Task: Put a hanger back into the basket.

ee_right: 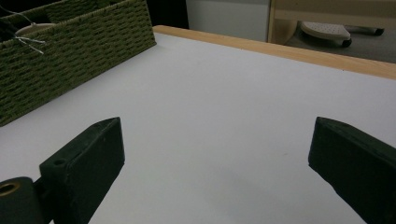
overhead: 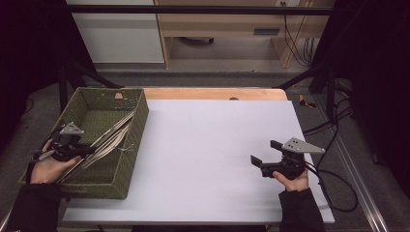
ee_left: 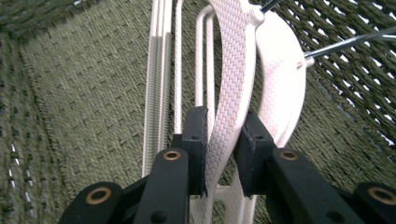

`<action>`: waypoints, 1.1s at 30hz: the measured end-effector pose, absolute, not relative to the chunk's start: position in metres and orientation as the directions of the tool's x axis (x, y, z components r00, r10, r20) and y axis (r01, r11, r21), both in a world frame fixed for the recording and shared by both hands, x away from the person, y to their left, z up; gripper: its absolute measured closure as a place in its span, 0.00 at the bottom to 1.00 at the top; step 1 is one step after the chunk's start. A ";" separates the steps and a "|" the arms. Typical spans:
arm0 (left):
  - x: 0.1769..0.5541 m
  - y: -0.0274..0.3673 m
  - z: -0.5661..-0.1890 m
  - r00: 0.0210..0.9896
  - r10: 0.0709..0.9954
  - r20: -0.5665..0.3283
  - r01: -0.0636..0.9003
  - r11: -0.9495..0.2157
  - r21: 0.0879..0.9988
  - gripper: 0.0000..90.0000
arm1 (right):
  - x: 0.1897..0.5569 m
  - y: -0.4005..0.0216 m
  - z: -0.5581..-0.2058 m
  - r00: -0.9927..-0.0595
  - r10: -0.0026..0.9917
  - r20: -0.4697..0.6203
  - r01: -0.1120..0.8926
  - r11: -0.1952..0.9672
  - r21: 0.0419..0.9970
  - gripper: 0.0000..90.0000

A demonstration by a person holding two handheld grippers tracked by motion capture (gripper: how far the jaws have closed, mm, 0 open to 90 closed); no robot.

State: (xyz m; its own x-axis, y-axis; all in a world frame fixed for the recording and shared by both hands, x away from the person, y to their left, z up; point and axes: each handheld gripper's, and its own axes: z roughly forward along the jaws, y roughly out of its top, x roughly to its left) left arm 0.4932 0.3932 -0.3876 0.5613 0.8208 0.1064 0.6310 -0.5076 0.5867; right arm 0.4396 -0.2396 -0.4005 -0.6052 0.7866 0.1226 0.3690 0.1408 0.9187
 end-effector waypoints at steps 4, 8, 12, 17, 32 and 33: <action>0.492 0.391 -0.388 0.564 0.819 0.107 0.638 -0.514 0.574 0.76 | 0.439 -0.239 -0.400 -0.606 0.786 0.124 0.370 0.141 0.918 0.05; 0.486 0.388 -0.380 0.556 0.825 0.104 0.621 -0.495 0.608 0.68 | 0.440 -0.239 -0.400 -0.606 0.786 0.123 0.370 0.141 0.918 0.04; 0.479 0.384 -0.366 0.559 0.820 0.120 0.584 -0.492 0.645 0.61 | 0.440 -0.239 -0.401 -0.605 0.787 0.123 0.371 0.142 0.918 0.04; 0.471 0.376 -0.350 0.557 0.821 0.121 0.521 -0.460 0.719 0.54 | 0.439 -0.239 -0.400 -0.604 0.787 0.125 0.370 0.138 0.919 0.04; 0.446 0.288 -0.327 0.612 0.790 0.024 0.271 -0.238 0.933 0.17 | 0.437 -0.244 -0.397 -0.608 0.785 0.122 0.341 0.119 0.932 0.03; 0.445 0.283 -0.328 0.621 0.784 0.012 0.267 -0.227 0.937 0.16 | 0.437 -0.244 -0.396 -0.605 0.786 0.124 0.340 0.115 0.933 0.03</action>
State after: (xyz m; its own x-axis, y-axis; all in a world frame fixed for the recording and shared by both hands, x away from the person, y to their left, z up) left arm 0.4452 0.2826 -0.3282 0.6211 0.7836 0.0125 0.2670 -0.2266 0.9367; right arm 0.4366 -0.2438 -0.3963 -0.6051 0.7864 0.1238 0.3404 0.1150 0.9332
